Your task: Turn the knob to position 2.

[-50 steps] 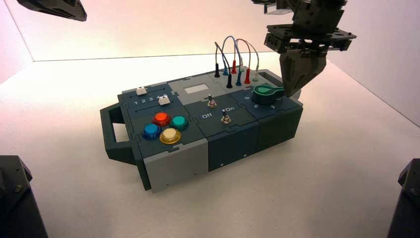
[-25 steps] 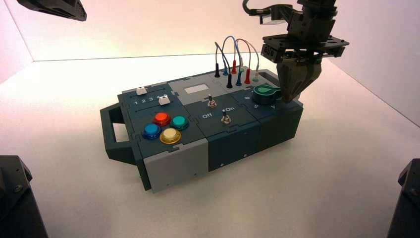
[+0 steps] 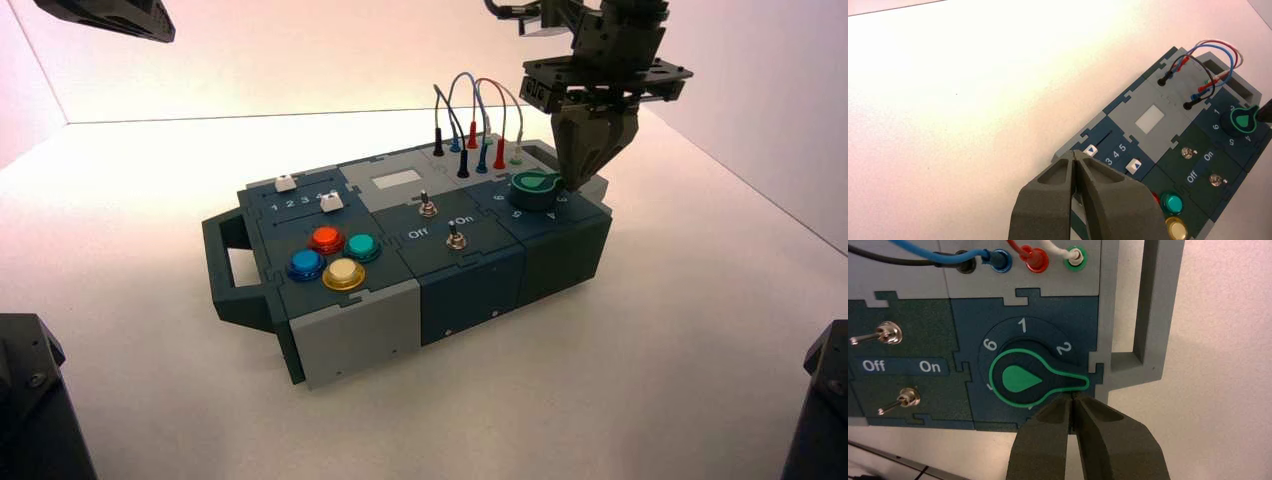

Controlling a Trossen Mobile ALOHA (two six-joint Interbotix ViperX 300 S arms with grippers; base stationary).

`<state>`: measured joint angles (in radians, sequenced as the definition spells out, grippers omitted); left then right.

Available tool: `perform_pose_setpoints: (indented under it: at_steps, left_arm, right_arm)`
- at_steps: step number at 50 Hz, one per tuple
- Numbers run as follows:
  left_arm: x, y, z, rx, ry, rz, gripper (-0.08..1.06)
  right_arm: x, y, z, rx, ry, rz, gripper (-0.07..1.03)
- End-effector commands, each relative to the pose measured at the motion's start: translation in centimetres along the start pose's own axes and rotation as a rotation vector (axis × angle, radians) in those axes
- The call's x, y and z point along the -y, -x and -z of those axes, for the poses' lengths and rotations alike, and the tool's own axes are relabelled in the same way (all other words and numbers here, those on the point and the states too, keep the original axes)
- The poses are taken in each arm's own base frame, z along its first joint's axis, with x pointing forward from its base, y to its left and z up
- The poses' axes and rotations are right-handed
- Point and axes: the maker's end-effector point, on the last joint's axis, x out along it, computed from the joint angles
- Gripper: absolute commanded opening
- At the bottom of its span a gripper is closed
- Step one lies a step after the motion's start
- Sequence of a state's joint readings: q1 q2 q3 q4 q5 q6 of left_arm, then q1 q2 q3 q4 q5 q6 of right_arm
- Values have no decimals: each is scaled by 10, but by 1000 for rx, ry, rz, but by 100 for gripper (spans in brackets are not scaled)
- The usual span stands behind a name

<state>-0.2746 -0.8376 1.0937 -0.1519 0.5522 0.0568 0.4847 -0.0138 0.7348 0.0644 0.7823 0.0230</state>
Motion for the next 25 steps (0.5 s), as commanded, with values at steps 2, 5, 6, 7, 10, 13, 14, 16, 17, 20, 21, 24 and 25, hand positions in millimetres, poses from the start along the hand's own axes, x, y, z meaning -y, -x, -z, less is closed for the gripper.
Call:
perform_pose_setpoints:
  at_steps: [2, 5, 6, 7, 10, 13, 14, 16, 17, 20, 21, 24, 25]
  left_arm:
    - [2, 5, -15, 35, -7, 3, -3]
    - [2, 5, -15, 35, -8, 3, -3]
    - [2, 5, -15, 35, -8, 3, -3]
    - [2, 5, -15, 36, -8, 3, -3]
    - [2, 5, -14, 33, -8, 3, -3]
    - [2, 5, -15, 35, -8, 3, -3]
    - [2, 5, -15, 35, -8, 3, -3]
    - [2, 5, -15, 35, -8, 3, -3]
    - [2, 5, -15, 35, -8, 3, -3]
    - [2, 5, -15, 36, -8, 3, -3]
    - [2, 5, -15, 35, -9, 2, -3]
    - [2, 5, -15, 35, -8, 3, -3]
    - [2, 5, -15, 35, -9, 2, -3]
  right_arm:
    - [1, 7, -14, 37, 2, 0, -2]
    - [1, 6, -15, 34, 3, 3, -2]
    - [1, 6, -16, 34, 4, 4, -2]
    - [1, 7, -17, 37, 5, 5, -2]
    - [1, 7, -18, 39, 7, 7, -2]
    - [2, 7, -20, 42, 8, 8, -2]
    - [2, 7, -20, 42, 8, 8, -2]
    - [2, 8, -21, 45, 10, 9, -2]
    - [2, 8, -21, 45, 11, 10, -2]
    - [3, 9, -22, 48, 11, 12, -2]
    - [3, 9, -22, 48, 12, 13, -2]
    - [5, 9, -23, 50, 7, 14, -2]
    - [5, 10, -23, 51, 6, 15, -2]
